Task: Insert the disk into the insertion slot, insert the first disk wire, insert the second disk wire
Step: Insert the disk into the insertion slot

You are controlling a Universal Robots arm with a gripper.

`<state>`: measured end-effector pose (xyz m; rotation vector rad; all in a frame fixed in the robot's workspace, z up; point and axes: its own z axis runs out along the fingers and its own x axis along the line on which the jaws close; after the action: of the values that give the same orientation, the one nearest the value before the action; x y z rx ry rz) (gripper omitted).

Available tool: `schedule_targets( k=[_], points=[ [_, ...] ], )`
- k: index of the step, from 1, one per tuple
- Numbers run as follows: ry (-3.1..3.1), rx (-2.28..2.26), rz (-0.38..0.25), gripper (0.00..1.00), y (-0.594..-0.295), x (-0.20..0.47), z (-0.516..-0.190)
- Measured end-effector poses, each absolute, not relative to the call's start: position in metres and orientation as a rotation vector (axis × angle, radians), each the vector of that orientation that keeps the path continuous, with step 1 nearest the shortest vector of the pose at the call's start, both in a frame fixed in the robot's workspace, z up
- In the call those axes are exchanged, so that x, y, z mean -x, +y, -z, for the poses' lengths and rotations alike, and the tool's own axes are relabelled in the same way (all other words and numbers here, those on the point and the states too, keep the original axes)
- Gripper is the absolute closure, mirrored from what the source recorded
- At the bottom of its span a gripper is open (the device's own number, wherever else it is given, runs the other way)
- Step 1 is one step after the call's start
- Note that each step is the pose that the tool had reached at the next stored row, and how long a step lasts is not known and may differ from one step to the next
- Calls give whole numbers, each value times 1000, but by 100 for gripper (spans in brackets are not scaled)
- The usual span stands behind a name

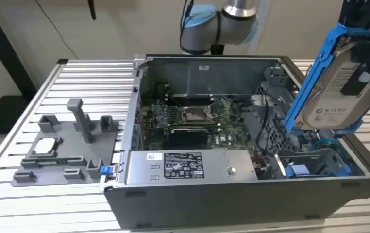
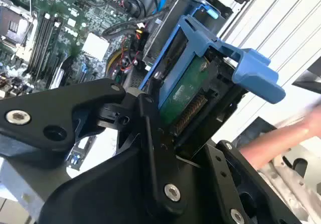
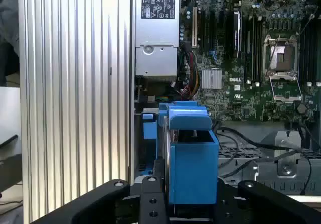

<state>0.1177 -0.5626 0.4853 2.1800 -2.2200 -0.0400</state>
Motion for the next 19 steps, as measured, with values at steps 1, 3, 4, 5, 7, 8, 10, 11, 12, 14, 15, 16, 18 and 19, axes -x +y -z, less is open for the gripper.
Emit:
schedule_targets(
  k=[1, 3, 4, 5, 7, 8, 10, 11, 12, 14, 15, 16, 18, 19],
  points=[
    [-2220, -2180, 40, 100, -563, -118, -485],
    [-2220, -2180, 40, 100, -563, -118, -485],
    [-2220, -2180, 40, 100, -563, -118, -485],
    [-2220, -2180, 40, 100, -563, -118, -485],
    [-2220, -2180, 40, 100, -563, -118, -485],
    [-2220, -2180, 39, 100, -563, -118, -485],
    [-2220, -2180, 40, 100, -564, -118, -485],
    [-2220, -2180, 40, 100, -564, -118, -485],
    [-2220, -2180, 40, 100, -565, -118, -484],
    [-2220, -2180, 40, 100, -566, -118, -484],
    [-2220, -2180, 40, 100, -567, -119, -483],
    [-2220, -2180, 40, 100, -568, -119, -483],
    [-2220, -2180, 40, 100, -570, -119, -481],
    [-2220, -2180, 40, 100, -570, -119, -480]
  ],
)
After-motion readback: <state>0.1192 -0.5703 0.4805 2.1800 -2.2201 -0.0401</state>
